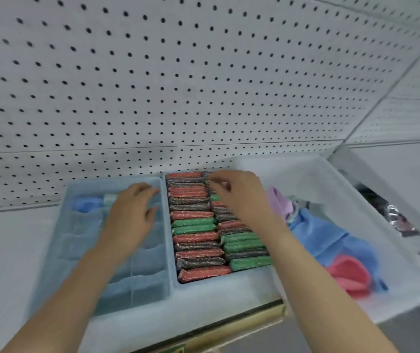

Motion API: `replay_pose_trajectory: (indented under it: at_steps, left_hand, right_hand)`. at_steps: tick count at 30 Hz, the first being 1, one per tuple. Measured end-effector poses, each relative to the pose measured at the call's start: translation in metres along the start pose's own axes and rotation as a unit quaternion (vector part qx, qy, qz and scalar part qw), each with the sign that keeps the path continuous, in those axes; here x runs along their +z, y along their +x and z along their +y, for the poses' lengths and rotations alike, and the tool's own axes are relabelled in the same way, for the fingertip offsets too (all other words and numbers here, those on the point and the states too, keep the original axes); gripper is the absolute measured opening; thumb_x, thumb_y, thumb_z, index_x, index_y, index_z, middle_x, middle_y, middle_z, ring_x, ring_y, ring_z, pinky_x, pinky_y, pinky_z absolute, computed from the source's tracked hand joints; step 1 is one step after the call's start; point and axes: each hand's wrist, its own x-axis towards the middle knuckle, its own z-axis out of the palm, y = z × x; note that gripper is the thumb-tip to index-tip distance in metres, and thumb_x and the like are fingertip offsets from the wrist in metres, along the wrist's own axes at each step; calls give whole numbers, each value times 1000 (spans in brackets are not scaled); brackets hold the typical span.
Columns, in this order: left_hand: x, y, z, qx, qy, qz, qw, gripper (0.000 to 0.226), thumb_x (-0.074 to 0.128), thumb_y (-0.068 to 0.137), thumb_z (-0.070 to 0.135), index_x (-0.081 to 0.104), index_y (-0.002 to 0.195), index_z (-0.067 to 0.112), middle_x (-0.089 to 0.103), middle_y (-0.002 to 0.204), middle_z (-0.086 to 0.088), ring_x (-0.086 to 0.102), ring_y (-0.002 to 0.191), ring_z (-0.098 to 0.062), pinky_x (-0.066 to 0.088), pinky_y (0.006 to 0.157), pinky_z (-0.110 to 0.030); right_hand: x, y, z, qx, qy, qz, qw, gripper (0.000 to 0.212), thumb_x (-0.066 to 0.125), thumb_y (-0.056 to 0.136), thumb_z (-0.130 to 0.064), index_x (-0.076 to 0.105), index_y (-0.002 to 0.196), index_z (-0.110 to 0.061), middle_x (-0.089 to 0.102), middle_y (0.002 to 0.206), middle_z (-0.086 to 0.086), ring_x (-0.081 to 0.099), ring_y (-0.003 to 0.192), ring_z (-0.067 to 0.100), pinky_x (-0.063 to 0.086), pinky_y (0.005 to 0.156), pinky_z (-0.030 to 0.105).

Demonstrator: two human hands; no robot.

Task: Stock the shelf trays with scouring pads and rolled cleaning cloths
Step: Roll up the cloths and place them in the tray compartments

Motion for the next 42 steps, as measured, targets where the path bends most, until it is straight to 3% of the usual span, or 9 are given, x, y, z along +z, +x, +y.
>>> replay_pose_trajectory:
  at_steps: [4, 7, 15, 21, 30, 33, 36, 39, 42]
  left_hand:
    - [41, 3, 84, 91, -38, -39, 994, 39, 63, 92, 20, 58, 131, 22, 54, 134, 2, 52, 120, -18, 38, 102, -29]
    - [69, 5, 134, 153, -52, -69, 984, 39, 60, 94, 24, 57, 133, 25, 52, 135, 6, 51, 120, -13, 38, 106, -28]
    - [102, 15, 177, 192, -24, -64, 979, 35, 57, 88, 5, 68, 118, 21, 57, 122, 4, 52, 114, -19, 45, 101, -34]
    - [93, 12, 182, 162, -38, -97, 981, 35, 54, 93, 8, 66, 122, 24, 56, 130, 7, 56, 104, -9, 41, 93, -16]
    - [36, 42, 237, 93, -244, -113, 959, 59, 63, 86, 50, 43, 140, 36, 49, 139, 19, 45, 125, 3, 38, 106, -24]
    - [16, 63, 264, 97, -287, -59, 951, 41, 74, 80, 44, 60, 117, 37, 62, 114, 26, 54, 107, 9, 42, 94, -18]
    - [-7, 76, 279, 99, -319, 9, 942, 7, 71, 83, 33, 67, 79, 29, 63, 69, 10, 52, 65, 0, 41, 64, -21]
    - [-31, 83, 281, 113, -339, 16, 934, 8, 69, 85, 33, 68, 81, 26, 67, 75, -5, 52, 63, -9, 42, 62, -26]
    - [-53, 85, 272, 126, -309, -34, 942, 12, 73, 82, 36, 68, 81, 25, 67, 72, 2, 57, 61, -8, 48, 62, -27]
  right_hand:
    - [-44, -42, 107, 126, -25, 62, 990, 20, 63, 89, -13, 77, 98, -24, 76, 98, -6, 70, 84, 18, 54, 82, 33]
    - [-56, -61, 171, 187, -73, -19, 979, 33, 57, 84, -1, 77, 97, -23, 74, 105, 0, 68, 95, 24, 50, 83, 32]
    - [-43, -35, 214, 75, -133, -144, 978, 12, 66, 80, -24, 74, 89, -22, 57, 90, 1, 60, 86, 23, 45, 76, 31]
    - [-80, -20, 206, 103, 68, -127, 984, 7, 63, 81, -13, 63, 75, -17, 62, 70, -7, 54, 67, 14, 43, 66, 26]
    - [-178, -12, 140, 10, 449, -76, 890, 9, 54, 92, -3, 52, 87, -11, 50, 69, 5, 45, 59, 16, 40, 54, 24]
    - [-194, -9, 115, -38, 476, -72, 876, 5, 52, 95, -9, 54, 91, -10, 53, 72, 1, 48, 62, 14, 42, 55, 23]
    - [-208, -8, 97, -57, 402, -36, 913, 13, 60, 95, -21, 59, 95, -8, 54, 76, 4, 48, 68, 16, 42, 59, 26]
    - [-219, -8, 83, -77, 276, 26, 958, 9, 70, 88, -26, 68, 87, -17, 59, 75, -1, 50, 69, 11, 41, 62, 27]
    - [-224, -6, 69, -74, 285, 82, 952, 16, 64, 93, -24, 67, 80, -16, 59, 74, -4, 50, 70, 8, 41, 64, 24]
